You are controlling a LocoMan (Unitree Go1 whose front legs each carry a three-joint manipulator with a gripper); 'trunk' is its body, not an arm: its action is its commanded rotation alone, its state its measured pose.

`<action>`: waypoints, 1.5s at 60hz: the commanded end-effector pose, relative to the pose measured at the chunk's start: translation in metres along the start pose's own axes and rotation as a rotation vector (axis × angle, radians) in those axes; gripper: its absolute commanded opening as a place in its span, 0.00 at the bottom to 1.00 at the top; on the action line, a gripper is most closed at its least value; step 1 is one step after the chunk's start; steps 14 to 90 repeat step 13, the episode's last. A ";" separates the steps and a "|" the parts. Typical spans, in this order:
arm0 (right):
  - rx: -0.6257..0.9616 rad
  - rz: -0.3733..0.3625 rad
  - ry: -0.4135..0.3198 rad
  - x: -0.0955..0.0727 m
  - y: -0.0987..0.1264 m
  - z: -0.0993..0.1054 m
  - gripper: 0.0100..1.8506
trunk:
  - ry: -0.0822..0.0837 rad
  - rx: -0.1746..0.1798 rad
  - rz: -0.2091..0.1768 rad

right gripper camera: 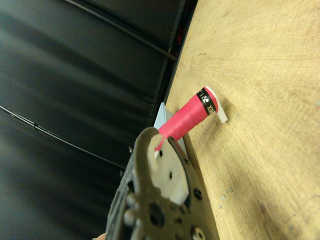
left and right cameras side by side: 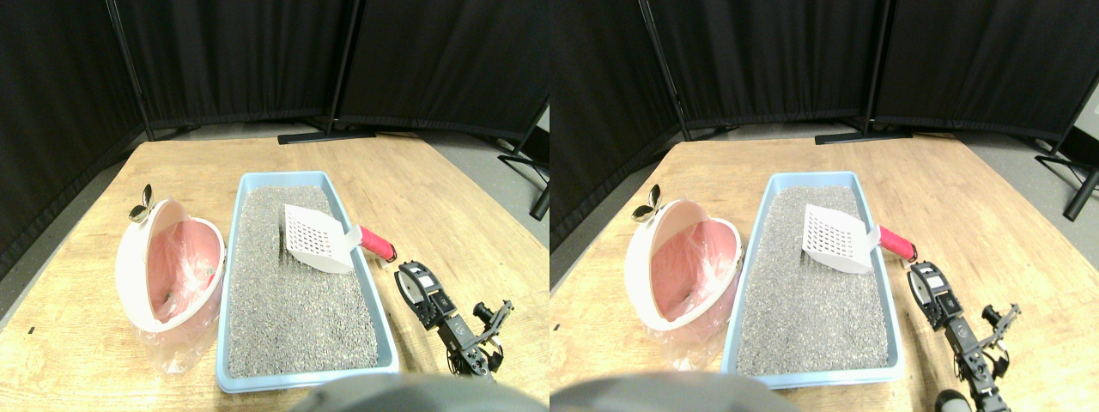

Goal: Scoop (unimanual)

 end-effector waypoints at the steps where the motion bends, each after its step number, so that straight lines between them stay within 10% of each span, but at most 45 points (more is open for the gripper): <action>1: -0.017 0.016 -0.048 0.001 0.003 0.006 0.02 | -0.005 -0.022 -0.010; 90: -0.023 0.006 -0.044 0.000 0.004 0.006 0.02 | -0.008 -0.020 -0.016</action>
